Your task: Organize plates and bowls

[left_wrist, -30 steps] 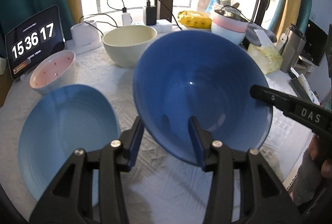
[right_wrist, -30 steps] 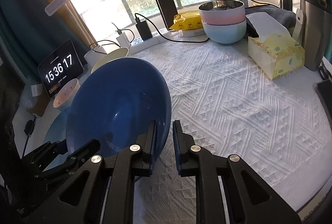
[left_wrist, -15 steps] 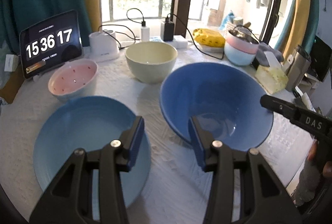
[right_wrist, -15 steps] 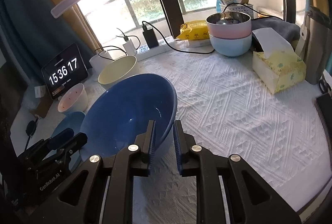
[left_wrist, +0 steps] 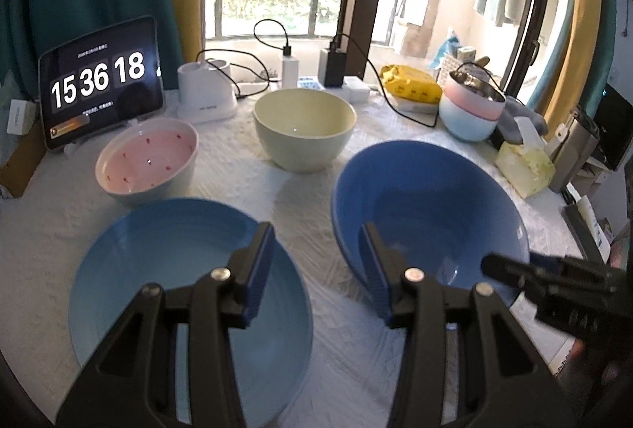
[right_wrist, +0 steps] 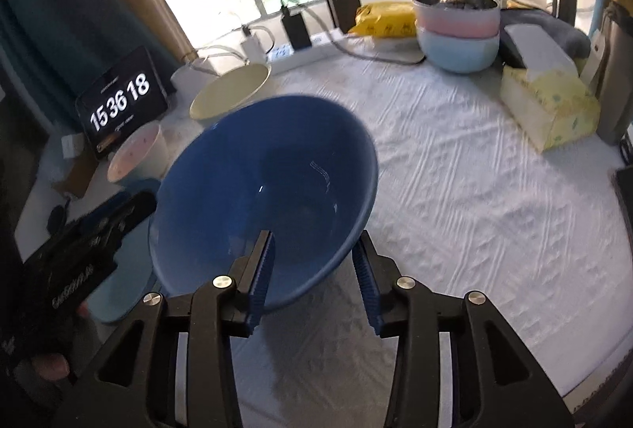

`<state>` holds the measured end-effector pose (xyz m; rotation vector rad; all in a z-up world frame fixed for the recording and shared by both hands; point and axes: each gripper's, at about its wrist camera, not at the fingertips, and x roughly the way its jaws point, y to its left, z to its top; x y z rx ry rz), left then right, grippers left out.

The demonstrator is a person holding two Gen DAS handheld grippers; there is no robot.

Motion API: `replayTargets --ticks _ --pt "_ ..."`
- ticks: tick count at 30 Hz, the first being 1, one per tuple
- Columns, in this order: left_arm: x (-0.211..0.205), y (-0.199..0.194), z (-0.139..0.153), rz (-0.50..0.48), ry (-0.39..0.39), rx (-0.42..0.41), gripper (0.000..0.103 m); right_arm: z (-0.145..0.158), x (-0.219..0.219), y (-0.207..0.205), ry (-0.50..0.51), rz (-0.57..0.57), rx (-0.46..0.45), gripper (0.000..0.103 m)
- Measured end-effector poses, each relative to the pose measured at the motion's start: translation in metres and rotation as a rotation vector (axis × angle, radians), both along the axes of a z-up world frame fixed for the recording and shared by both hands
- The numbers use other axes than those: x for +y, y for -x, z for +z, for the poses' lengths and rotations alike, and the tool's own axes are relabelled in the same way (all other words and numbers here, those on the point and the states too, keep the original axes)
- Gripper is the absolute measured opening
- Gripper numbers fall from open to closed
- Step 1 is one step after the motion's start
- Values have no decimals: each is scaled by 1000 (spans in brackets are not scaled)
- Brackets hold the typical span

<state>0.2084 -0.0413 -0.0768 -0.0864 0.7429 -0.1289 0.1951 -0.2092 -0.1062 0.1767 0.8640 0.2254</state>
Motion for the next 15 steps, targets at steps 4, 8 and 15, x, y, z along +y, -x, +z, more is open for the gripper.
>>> replayTargets --ticks 4,8,15 --pt "0 0 1 -11 4 0 46 0 6 10 7 11 10 43" --pt "4 2 10 -17 9 -22 46 7 3 20 -5 -28 -5 43" --pt "27 9 34 18 19 -81 46 42 -16 33 43 -175 -139 43"
